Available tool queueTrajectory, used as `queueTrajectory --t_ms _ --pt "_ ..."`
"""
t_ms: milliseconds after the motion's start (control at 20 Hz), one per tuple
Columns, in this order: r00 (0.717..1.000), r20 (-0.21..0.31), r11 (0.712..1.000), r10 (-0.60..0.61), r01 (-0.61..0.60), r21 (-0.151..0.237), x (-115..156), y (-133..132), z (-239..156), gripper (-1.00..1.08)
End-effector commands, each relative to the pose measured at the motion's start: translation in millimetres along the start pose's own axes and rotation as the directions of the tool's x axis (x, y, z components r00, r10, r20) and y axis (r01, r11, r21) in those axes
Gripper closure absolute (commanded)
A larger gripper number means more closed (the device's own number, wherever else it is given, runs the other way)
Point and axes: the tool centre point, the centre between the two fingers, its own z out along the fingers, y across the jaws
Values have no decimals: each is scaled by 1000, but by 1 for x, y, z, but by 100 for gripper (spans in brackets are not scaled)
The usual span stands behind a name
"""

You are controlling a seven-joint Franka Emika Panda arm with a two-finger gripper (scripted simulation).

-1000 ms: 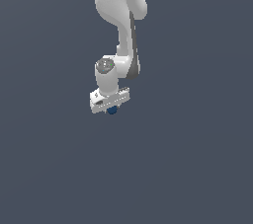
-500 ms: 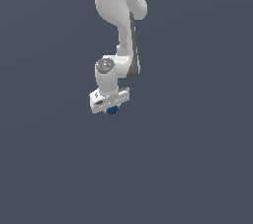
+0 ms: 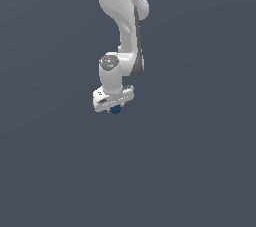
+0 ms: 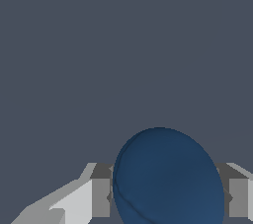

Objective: Pick up the object and move it to a goal position.

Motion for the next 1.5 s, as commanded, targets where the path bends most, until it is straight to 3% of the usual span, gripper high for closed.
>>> queueTrajectory --t_ms 0,1000,1450 --pt "1000 -1 1000 -1 1 -1 1 -8 -10 108" --pt "1000 0 1000 -2 2 -3 15 -133 -159 108" --pt "1000 0 1000 -2 2 -1 22 -169 -204 108"
